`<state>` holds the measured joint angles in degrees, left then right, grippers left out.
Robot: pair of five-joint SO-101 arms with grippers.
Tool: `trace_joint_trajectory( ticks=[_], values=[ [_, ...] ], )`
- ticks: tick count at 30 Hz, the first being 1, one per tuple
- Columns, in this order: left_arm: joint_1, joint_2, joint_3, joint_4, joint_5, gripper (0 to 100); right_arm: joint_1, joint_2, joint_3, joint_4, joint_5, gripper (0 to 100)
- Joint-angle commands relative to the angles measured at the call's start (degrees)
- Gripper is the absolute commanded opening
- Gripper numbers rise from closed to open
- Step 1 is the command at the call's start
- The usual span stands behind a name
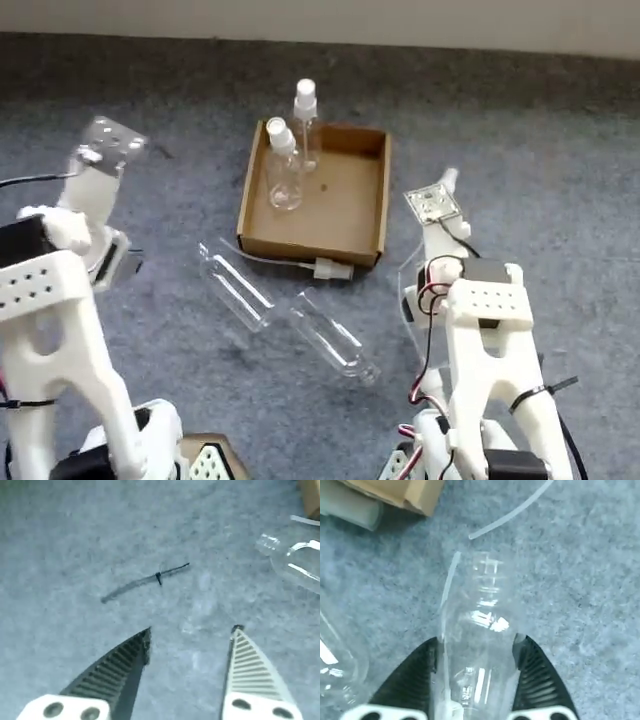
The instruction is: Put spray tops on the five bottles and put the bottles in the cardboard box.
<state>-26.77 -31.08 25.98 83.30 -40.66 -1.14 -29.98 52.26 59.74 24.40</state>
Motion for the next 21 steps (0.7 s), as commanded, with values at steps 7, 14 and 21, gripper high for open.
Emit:
trace_joint_trajectory(
  ticks=[7,14,21],
  values=[
    [4.6,-5.3,1.9,2.6,-12.4,16,-1.1,-2.0,-0.2,-0.6,0.2,0.4],
    [17.8,-9.4,6.5,-1.2,-3.3,16,-1.1,-1.9,-0.2,-0.7,0.2,0.4],
    [43.6,-8.9,8.8,-14.6,14.4,19,-1.1,-2.0,1.9,-0.8,0.2,0.4]
  ],
)
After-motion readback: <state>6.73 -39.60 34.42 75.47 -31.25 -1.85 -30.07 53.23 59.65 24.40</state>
